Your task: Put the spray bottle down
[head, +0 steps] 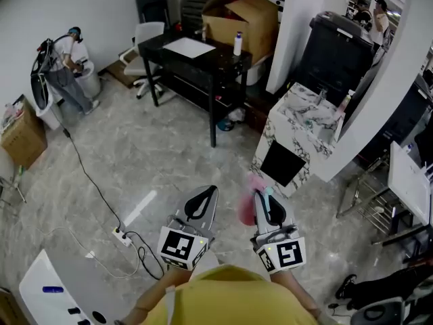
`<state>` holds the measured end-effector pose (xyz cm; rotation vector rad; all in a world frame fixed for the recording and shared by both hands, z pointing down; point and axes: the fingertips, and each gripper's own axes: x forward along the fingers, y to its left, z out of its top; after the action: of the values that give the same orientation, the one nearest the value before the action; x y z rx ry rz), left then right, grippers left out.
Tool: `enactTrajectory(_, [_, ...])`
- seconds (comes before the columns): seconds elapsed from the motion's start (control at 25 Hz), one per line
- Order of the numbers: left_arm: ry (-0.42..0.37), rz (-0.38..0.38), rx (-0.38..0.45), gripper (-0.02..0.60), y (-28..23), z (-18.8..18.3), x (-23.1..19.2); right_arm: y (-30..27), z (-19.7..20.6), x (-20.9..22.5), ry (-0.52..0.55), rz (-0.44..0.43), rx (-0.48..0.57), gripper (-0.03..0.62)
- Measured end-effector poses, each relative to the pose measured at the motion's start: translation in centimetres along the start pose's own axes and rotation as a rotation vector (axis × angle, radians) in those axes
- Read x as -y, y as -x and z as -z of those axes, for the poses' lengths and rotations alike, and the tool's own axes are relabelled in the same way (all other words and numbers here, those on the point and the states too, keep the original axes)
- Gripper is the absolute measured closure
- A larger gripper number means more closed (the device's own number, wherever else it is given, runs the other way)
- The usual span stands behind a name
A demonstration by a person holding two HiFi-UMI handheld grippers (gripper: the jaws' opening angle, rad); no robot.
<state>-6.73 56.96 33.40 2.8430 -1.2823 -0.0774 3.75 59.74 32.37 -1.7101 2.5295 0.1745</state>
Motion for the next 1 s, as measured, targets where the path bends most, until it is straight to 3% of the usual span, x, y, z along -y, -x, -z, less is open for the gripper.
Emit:
enactTrajectory(0.44, [0.025,-0.017,-0.015,0.579,-4.6,1.6,-3.2,-4.9,2.3,2.8,-0.007,-0.020,-0.023,0.547])
enactTrajectory(0.64, [0.029,-0.002,-0.026,0.578,-8.9,2.1,-7.2,-10.1,3.5,5.3,-0.020,0.005,-0.028,0.546])
enactTrajectory(1.0, [-0.002,0.053,-0.023,0.578,-21.0,1.2,-16.8,-23.2,4.8,12.1,-0.011,0.075,-0.014,0.546])
